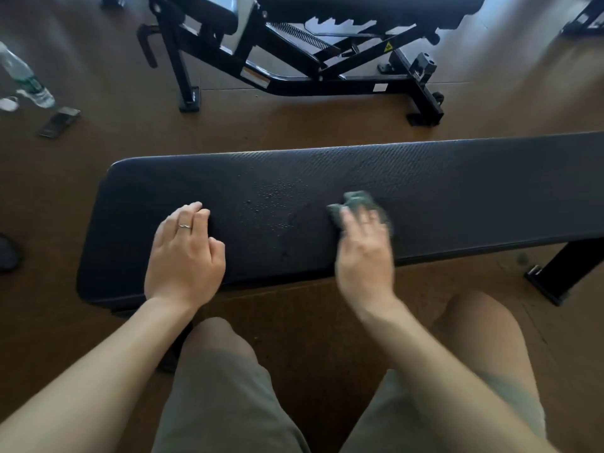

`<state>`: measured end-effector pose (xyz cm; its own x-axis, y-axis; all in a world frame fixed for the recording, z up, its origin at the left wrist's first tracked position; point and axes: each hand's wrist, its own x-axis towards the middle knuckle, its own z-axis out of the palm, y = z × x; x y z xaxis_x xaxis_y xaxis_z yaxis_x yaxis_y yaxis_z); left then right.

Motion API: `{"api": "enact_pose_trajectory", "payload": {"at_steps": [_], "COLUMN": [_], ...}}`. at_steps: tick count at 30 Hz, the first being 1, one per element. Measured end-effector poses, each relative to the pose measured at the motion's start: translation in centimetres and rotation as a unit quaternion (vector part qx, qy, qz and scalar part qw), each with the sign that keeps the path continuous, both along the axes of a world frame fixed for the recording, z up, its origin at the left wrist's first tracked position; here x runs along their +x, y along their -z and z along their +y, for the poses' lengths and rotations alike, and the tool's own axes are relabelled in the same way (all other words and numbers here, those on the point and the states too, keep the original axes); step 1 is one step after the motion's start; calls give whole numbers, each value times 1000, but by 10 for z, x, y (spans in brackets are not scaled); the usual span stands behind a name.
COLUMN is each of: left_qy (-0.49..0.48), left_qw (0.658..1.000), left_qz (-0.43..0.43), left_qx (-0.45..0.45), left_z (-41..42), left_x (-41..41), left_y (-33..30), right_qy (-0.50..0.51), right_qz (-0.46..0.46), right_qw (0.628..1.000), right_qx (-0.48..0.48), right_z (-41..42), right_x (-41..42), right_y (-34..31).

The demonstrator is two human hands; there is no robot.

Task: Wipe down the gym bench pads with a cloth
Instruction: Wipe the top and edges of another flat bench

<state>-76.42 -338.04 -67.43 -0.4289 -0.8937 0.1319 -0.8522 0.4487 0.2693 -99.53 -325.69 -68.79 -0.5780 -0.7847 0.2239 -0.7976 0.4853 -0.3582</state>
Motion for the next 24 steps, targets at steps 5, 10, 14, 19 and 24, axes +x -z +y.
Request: {"api": "enact_pose_trajectory", "payload": {"at_steps": [5,10,14,19,24], "left_qy": [1,1,7,11,11], "left_qw": [1000,1000,1000,1000,1000], "left_qz": [4,11,9,1,2], "left_qx": [-4,-6,-9,-16,-20], "left_z": [1,-1,-1,-1,0], "left_x": [1,1,4,2,2], "left_y": [0,0,2,4,5], "right_qy": [-202,4,91,5,-40], "right_qz": [-196,-431,-16,38,26], "right_qw": [959,891,995,999,987], "right_qx": [-45,-141,47,-14,154], "right_z": [-20,-35,-19,-35,-41], "right_x": [89,31,-5,-9,-6], "right_y": [-27,-59,-46,-38,-15]}}
